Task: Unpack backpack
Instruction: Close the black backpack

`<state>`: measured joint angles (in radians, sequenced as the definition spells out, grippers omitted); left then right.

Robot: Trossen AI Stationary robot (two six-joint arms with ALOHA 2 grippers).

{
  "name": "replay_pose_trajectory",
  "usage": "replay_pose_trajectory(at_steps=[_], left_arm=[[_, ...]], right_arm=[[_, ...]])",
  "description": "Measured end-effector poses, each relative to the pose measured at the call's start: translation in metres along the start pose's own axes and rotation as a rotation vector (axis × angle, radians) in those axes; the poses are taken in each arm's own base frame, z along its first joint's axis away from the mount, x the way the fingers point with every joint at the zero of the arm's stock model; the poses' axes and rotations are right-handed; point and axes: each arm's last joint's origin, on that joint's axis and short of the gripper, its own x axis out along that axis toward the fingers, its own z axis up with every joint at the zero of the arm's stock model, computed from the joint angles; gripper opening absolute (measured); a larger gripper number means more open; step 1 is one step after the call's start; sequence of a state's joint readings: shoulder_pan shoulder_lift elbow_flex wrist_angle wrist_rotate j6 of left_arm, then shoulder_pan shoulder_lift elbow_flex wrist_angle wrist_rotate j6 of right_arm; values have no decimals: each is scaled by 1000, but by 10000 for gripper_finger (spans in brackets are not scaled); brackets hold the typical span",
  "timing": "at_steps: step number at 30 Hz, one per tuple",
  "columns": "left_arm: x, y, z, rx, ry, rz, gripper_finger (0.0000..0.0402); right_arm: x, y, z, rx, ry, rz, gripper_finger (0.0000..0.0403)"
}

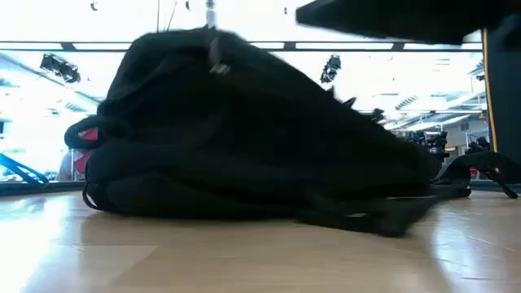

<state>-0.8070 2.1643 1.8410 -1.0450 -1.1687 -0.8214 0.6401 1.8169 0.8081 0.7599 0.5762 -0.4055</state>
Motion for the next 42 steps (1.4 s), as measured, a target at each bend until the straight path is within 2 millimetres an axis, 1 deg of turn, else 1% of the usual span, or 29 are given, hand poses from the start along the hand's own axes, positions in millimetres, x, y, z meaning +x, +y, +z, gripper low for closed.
replay_pose_trajectory(at_steps=[4,9,14,20,22,28,31,33,35,38,39,42], left_arm=[[3,1,22,36,-38,-14,0],[8,1,36,83,-67,-24,0],[13,1,43,125,-84,-22,0],[16,2,45,138,-94,3,0],[16,2,46,127,-101,2,0],[15,-1,58,127,-149,-18,0],[14,-3,61,142,-166,-27,0],[14,-3,61,147,-167,-27,0],[13,-3,61,147,-167,-27,0],[9,-3,58,143,-161,-32,0],[6,-3,56,140,-157,-34,0],[-5,-3,45,152,-138,-24,0]], right_arm=[[16,0,-1,-14,37,-81,151],[23,-3,6,-26,57,-92,169],[23,-1,5,-50,83,-82,180],[17,9,11,-97,66,-60,193],[18,8,14,-81,62,-63,198],[26,-2,6,-28,109,-80,201],[27,-4,5,-21,115,-80,184],[27,-4,5,-43,119,-86,155],[25,-3,5,-60,126,-103,111],[21,2,8,-112,136,-108,30],[18,4,9,-135,139,-116,16],[9,9,15,-191,170,-181,11]])
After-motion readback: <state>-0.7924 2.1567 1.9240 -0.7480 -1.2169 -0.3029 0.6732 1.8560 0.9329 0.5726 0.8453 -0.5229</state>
